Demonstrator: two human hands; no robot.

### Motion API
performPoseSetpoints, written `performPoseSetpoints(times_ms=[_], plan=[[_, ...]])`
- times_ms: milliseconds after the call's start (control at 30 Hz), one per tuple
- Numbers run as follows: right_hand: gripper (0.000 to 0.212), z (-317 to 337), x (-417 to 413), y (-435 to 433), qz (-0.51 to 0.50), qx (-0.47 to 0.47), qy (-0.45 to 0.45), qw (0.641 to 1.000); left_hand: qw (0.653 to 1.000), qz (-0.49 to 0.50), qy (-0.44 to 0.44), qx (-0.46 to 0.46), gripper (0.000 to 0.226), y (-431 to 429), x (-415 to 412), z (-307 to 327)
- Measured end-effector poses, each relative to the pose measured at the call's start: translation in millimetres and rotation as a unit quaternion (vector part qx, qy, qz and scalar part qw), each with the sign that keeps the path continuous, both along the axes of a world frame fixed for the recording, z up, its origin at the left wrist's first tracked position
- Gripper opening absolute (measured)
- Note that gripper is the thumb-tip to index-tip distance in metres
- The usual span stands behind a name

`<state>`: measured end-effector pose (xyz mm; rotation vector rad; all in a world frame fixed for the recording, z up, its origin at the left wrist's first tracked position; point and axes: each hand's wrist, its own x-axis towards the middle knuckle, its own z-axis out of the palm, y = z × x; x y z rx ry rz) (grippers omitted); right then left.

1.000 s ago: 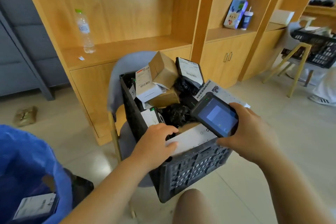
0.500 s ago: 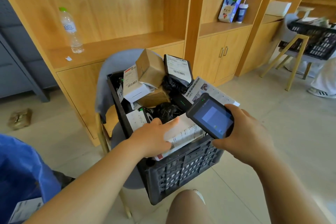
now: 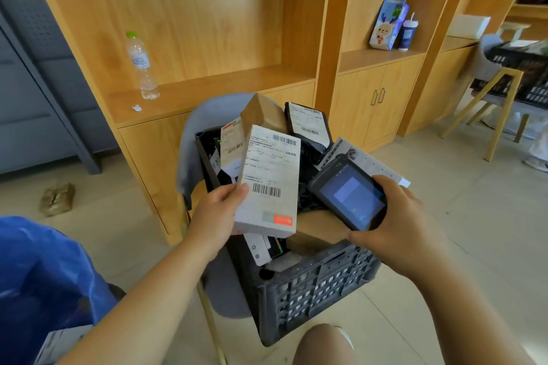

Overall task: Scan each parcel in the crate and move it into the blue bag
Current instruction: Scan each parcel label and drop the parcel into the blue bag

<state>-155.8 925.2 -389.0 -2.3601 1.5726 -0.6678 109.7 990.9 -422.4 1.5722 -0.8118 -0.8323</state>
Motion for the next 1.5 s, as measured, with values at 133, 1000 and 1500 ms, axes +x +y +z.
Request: performPoseSetpoints(times_ms=[133,1000,1500], plan=[[0.090,5,19,7,0.019,0.005,-0.010,1.000,0.983,0.056,0.177,-0.006,0.012,24,20,14],[0.092,3,203,101,0.334,-0.018,0.215,0.918,0.948,0.319,-0.020,-0.011,0.036,222,136,-36],[0.090,3,225,108,0.338,-0.043,0.255,0.905,0.935,0.353,-0.028,-0.010,0.034,239,153,-53]])
